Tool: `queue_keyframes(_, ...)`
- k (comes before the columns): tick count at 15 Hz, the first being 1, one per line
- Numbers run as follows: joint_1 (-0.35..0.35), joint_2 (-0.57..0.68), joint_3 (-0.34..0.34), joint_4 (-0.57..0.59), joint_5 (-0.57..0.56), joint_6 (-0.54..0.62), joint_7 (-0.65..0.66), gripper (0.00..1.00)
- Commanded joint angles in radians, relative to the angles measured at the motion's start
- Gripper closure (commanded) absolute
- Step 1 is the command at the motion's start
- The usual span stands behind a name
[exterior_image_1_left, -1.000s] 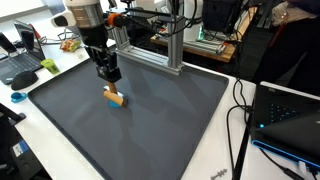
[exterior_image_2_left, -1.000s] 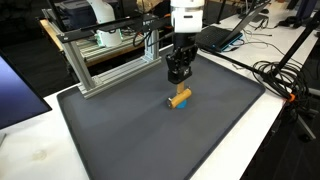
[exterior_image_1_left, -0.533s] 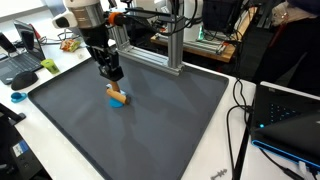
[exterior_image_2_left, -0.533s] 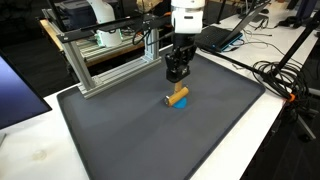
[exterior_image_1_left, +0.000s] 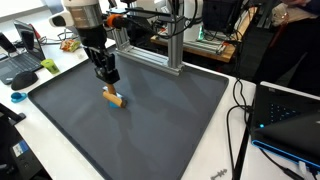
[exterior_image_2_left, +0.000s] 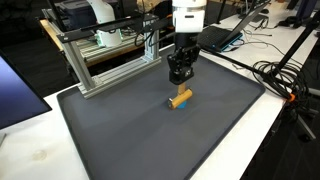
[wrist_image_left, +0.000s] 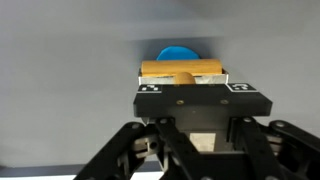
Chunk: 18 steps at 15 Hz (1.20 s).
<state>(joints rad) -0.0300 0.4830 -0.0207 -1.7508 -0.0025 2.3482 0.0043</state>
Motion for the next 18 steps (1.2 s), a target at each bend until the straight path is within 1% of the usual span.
queue_keyframes(1,0.008,0.059,-0.004,0.023,-0.001,0.049,0.023,0.78)
queue_keyframes(4,0.016,0.076,-0.011,0.030,-0.018,0.056,0.027,0.78)
queue_keyframes(7,0.023,0.082,-0.016,0.045,-0.033,0.002,0.021,0.78)
queue_keyframes(12,0.021,0.070,-0.013,0.065,-0.052,-0.128,-0.009,0.78)
queue_keyframes(18,0.015,0.077,-0.006,0.088,-0.055,-0.221,-0.047,0.78)
